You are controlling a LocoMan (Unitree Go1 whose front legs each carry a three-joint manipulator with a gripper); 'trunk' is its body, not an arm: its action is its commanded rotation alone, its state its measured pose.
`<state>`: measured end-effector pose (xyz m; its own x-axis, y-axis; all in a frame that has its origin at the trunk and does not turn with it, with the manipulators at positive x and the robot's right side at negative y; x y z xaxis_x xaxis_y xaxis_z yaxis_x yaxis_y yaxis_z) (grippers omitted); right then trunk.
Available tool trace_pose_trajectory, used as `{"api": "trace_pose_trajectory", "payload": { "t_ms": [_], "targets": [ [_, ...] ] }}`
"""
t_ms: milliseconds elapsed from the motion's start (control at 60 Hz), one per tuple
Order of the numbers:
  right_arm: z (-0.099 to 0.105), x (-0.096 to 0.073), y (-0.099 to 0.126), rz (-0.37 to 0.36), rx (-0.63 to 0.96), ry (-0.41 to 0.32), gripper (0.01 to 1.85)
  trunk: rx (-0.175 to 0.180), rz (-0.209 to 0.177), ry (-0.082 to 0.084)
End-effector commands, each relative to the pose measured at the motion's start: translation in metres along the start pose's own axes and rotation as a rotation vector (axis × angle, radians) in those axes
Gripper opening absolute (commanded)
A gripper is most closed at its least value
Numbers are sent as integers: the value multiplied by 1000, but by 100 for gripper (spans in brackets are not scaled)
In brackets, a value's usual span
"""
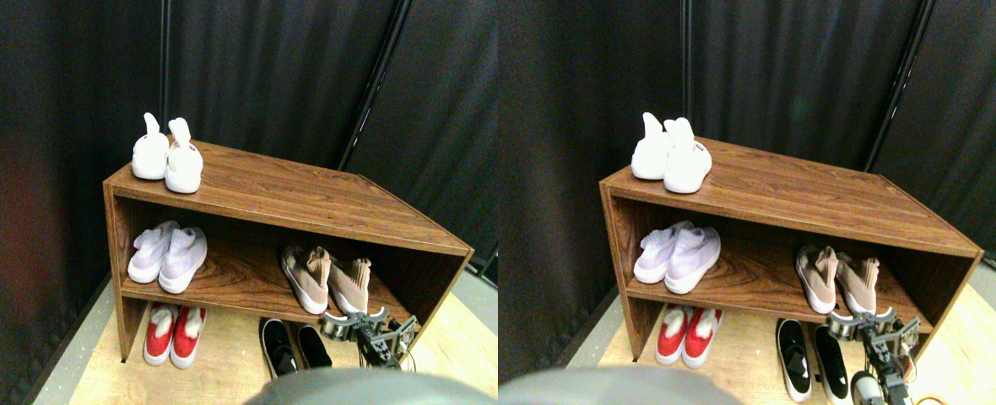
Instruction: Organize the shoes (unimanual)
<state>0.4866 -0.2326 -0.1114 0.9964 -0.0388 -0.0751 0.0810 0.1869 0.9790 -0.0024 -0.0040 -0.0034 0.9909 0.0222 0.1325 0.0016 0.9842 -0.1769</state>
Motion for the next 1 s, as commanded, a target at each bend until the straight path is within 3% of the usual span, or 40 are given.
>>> {"api": "trace_pose_trajectory", "payload": {
  "t_ms": [17, 300, 467, 600, 650, 667, 700, 733, 767, 783, 933, 1000],
  "targets": [
    [4, -3, 2, 20, 18, -15, 160, -7, 3, 9],
    [15, -43, 25, 105, -6, 5, 161, 8, -8, 10],
    [38, -70, 37, 170, -42, 45, 160, 10, -16, 15],
    [51, -84, 43, 193, -51, 50, 160, 14, -27, 16],
    [60, -90, 47, 217, -110, 5, 134, 17, -30, 20],
    [60, -90, 47, 217, -110, 5, 134, 17, -30, 20],
    [63, -91, 48, 235, -132, -5, 106, 17, -32, 21],
    [66, -91, 49, 256, -162, -61, 71, 18, -33, 21],
    [69, -89, 51, 270, -180, -121, 19, 20, -35, 20],
    [70, -87, 52, 273, -205, -148, 6, 21, -36, 20],
    [83, -70, 58, 316, -324, -170, 6, 21, -38, 22],
    [91, -56, 60, 313, -340, -213, 6, 21, -38, 22]
  ]
}}
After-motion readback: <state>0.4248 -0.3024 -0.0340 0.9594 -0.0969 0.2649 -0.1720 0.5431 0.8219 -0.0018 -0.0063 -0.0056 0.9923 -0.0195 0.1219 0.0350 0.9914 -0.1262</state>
